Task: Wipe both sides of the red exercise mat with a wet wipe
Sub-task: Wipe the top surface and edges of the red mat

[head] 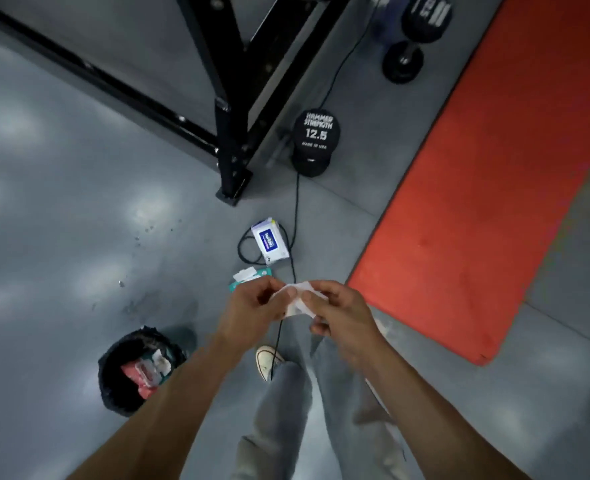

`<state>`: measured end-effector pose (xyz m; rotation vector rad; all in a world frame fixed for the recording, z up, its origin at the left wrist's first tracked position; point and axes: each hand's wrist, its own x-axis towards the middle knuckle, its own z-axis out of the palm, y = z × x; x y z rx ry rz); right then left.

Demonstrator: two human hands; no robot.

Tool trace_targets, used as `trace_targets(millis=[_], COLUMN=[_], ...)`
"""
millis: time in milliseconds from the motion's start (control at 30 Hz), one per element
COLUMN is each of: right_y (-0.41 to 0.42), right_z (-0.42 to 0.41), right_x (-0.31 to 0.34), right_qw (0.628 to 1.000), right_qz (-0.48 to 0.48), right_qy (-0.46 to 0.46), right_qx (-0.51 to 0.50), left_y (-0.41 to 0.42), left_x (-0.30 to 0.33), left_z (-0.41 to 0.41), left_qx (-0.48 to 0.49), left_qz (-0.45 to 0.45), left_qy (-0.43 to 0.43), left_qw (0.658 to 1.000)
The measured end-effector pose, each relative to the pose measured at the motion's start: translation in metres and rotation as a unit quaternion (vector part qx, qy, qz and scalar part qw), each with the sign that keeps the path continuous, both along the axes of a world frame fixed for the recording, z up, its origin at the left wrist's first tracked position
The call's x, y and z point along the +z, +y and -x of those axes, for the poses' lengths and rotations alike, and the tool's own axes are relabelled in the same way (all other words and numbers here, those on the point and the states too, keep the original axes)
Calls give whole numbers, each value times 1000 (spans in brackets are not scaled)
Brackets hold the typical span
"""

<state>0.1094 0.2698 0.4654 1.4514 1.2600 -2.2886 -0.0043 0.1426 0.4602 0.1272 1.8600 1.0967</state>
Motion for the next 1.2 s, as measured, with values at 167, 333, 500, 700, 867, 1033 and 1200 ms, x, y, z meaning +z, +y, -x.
trace_targets(millis=[167,333,500,700,867,1033,1200], right_y=[63,139,201,260,306,347,367], right_z=[-26,-61,-99,-131,-112,-80,-92], right_x=[73,116,124,106,76,50,45], right_qw=[996,984,954,908,850,771,684], right_qz=[-65,-7,22,-28,-23,12,40], right_qy=[-8,46,91,53,32,65,123], right_qx=[-64,-173,-286,-414,-525,-633,-718], left_y=[86,189,263,356,444,521,566], left_x=[82,127,134,117,89,57,49], left_z=[-2,-24,-50,-66,-68,-55,-71], left_qx=[-126,-179,-240,-332,-495,-562,-623], left_qz=[36,30,40,22,9,35,52], left_qy=[24,30,8,-69,-91,-40,-35], left_qw=[991,983,970,940,864,825,780])
